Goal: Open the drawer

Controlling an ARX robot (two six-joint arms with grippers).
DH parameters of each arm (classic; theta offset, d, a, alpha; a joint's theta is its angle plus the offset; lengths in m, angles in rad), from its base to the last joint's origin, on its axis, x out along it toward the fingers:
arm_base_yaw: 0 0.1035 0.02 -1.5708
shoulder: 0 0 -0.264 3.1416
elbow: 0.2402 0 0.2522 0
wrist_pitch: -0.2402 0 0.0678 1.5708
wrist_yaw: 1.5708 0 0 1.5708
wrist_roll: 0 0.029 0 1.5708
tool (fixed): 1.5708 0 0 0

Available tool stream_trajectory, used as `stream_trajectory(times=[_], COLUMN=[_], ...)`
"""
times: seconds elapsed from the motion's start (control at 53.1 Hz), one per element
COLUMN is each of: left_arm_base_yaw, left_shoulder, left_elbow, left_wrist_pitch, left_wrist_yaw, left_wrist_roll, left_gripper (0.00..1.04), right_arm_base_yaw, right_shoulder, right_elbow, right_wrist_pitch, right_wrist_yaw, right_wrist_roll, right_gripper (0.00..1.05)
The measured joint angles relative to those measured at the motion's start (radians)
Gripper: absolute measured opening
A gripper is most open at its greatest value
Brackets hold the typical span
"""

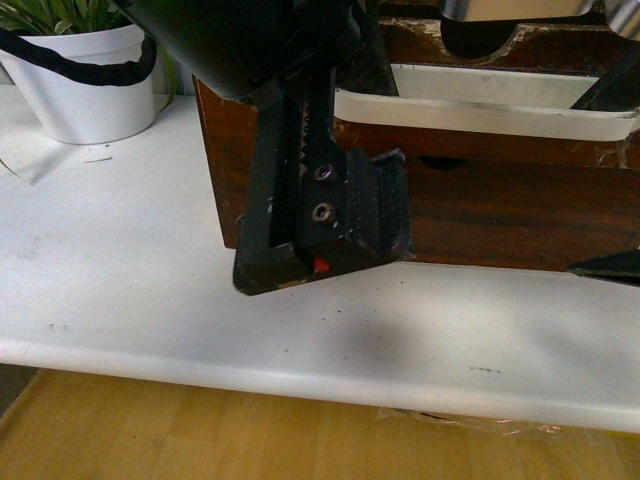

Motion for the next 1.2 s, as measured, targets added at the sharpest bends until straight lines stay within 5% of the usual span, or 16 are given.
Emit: stream_trajectory(times=[0.546, 0.997, 1.204], left_arm_base_yaw=[-0.068, 0.000, 0.109], left_shoulder=[-0.241, -0.375, -0.468], left_elbow=[-0.232, -0.384, -0.554], left_wrist_pitch=[0.002, 0.488, 0.788], left_wrist_yaw=[0.019, 0.101, 0.019], left_wrist_roll=[0.026, -0.261, -0.549], left_gripper=[0.98, 0.98, 0.98], right_arm_base_yaw=[0.041, -0.056, -0.178], right_shoulder=[-0.204, -0.387, -0.501], right_elbow=[-0.166, -0.241, -0.352], right_wrist_pitch=[-0.073, 0.166, 0.437], right_wrist_yaw=[-0.093, -0.249, -0.237], right_wrist_roll=[-0.039, 0.198, 0.433], right_gripper=[0.96, 0.96, 0.96])
